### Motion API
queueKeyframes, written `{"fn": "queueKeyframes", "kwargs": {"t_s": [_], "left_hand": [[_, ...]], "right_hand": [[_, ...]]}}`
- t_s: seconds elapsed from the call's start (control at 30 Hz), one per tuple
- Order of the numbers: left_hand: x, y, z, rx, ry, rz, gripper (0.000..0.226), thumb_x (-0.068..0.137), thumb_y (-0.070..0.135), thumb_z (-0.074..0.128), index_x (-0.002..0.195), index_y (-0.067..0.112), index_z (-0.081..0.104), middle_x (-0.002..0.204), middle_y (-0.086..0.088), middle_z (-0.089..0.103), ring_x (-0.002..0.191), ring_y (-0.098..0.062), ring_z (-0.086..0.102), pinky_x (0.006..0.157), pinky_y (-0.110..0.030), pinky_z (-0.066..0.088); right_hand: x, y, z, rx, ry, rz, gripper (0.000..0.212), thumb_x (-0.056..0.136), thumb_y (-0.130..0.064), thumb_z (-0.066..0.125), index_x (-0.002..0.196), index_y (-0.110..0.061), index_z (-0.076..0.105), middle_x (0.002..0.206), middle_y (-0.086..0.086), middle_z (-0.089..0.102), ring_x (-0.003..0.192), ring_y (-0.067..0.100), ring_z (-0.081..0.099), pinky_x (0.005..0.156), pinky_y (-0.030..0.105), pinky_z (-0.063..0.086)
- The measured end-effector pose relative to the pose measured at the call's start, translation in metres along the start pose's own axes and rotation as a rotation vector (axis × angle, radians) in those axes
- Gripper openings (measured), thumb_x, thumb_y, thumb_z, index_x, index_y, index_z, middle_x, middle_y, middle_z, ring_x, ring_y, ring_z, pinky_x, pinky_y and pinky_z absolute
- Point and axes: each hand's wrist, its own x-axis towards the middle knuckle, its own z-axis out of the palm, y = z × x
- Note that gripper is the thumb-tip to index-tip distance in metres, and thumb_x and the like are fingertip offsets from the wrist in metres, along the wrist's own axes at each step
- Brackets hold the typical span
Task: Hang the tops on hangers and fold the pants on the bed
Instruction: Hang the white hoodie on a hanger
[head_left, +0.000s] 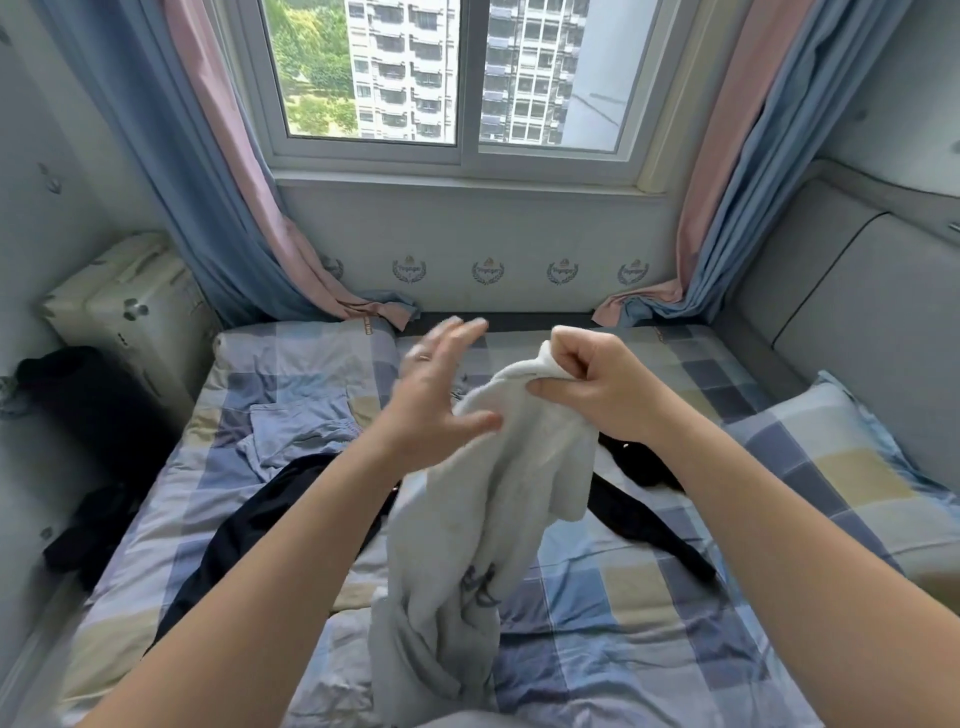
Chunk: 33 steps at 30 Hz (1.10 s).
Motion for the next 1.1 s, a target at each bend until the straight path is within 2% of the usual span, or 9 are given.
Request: {"fn": "queueKeyframes", "kwargs": {"t_s": [0.1, 0.17, 0.3, 0.4, 0.5, 0.63, 0.73, 0.97, 1.1], "left_hand": [[-0.004, 0.011, 0.017, -0.206, -0.281, 0.024, 0.044, 0.082, 0.024, 0.073, 0.123, 0.036, 0.061, 0.118, 0.015, 0.063, 0.112, -0.002, 0.055, 0.096, -0.028, 0.045], [-0.007, 0.012, 0.029, -0.278, -0.157, -0.029, 0.003, 0.090, 0.025, 0.064, 0.092, 0.023, 0.066, 0.079, 0.016, 0.059, 0.074, -0.003, 0.051, 0.072, -0.030, 0.044], [-0.010, 0.013, 0.031, -0.309, 0.067, -0.037, 0.030, 0.099, 0.026, 0.055, 0.069, 0.024, 0.049, 0.060, 0.017, 0.043, 0.060, -0.005, 0.036, 0.058, -0.029, 0.031], [-0.010, 0.024, 0.026, -0.394, 0.105, -0.045, 0.030, 0.102, 0.015, 0.054, 0.072, 0.019, 0.053, 0.061, 0.018, 0.045, 0.060, -0.004, 0.037, 0.058, -0.026, 0.031], [-0.010, 0.033, 0.019, -0.542, 0.141, -0.100, 0.023, 0.104, 0.018, 0.052, 0.091, 0.004, 0.064, 0.074, -0.001, 0.051, 0.069, -0.010, 0.043, 0.064, -0.028, 0.035], [-0.011, 0.036, 0.012, -0.813, 0.172, -0.249, 0.027, 0.101, 0.033, 0.051, 0.093, 0.028, 0.076, 0.091, -0.004, 0.067, 0.089, -0.020, 0.059, 0.085, -0.043, 0.051], [-0.007, 0.038, 0.008, -0.907, 0.200, -0.306, 0.029, 0.106, 0.026, 0.049, 0.095, 0.024, 0.075, 0.098, -0.004, 0.071, 0.097, -0.020, 0.064, 0.094, -0.043, 0.052], [-0.003, 0.004, 0.000, -0.597, 0.345, -0.383, 0.017, 0.103, 0.027, 0.053, 0.095, 0.022, 0.067, 0.083, 0.006, 0.062, 0.077, -0.009, 0.055, 0.076, -0.030, 0.047], [-0.009, -0.007, 0.006, -0.467, 0.224, -0.476, 0.041, 0.097, 0.023, 0.065, 0.136, 0.020, 0.051, 0.128, 0.004, 0.056, 0.114, -0.012, 0.056, 0.098, -0.030, 0.047]], "right_hand": [[0.004, -0.010, 0.004, -0.092, -0.028, -0.039, 0.049, 0.081, 0.000, 0.075, 0.070, -0.020, 0.032, 0.066, -0.007, 0.034, 0.061, 0.008, 0.026, 0.056, 0.023, 0.026], [0.004, -0.010, 0.003, -0.068, -0.022, 0.009, 0.040, 0.081, -0.003, 0.077, 0.079, -0.018, 0.040, 0.068, -0.004, 0.044, 0.059, 0.009, 0.032, 0.056, 0.023, 0.031], [-0.002, -0.003, -0.007, 0.091, -0.044, 0.192, 0.052, 0.079, -0.005, 0.082, 0.111, -0.027, 0.049, 0.086, 0.015, 0.064, 0.064, 0.017, 0.052, 0.060, 0.035, 0.045], [-0.010, 0.007, -0.013, -0.011, -0.086, 0.266, 0.042, 0.074, -0.013, 0.086, 0.107, -0.023, 0.061, 0.089, 0.008, 0.066, 0.072, 0.016, 0.059, 0.069, 0.038, 0.051], [-0.025, 0.020, -0.005, 0.223, -0.014, 0.348, 0.020, 0.081, -0.011, 0.083, 0.098, -0.009, 0.073, 0.086, 0.002, 0.072, 0.079, 0.014, 0.068, 0.073, 0.032, 0.054], [-0.047, 0.046, 0.027, 0.388, -0.104, 0.525, 0.028, 0.084, -0.010, 0.079, 0.111, -0.010, 0.072, 0.108, 0.005, 0.076, 0.103, 0.020, 0.072, 0.089, 0.037, 0.058], [-0.057, 0.059, 0.059, 0.375, -0.252, 0.634, 0.031, 0.082, -0.011, 0.081, 0.111, -0.018, 0.073, 0.109, -0.002, 0.076, 0.103, 0.013, 0.071, 0.086, 0.027, 0.057], [-0.053, 0.067, 0.058, 0.255, 0.062, 0.568, 0.004, 0.090, -0.004, 0.069, 0.089, -0.007, 0.070, 0.080, -0.002, 0.071, 0.077, 0.014, 0.066, 0.070, 0.033, 0.054], [-0.045, 0.044, 0.042, 0.339, 0.155, 0.531, 0.011, 0.091, -0.001, 0.065, 0.101, -0.002, 0.068, 0.096, 0.019, 0.072, 0.085, 0.029, 0.069, 0.077, 0.044, 0.058]]}}
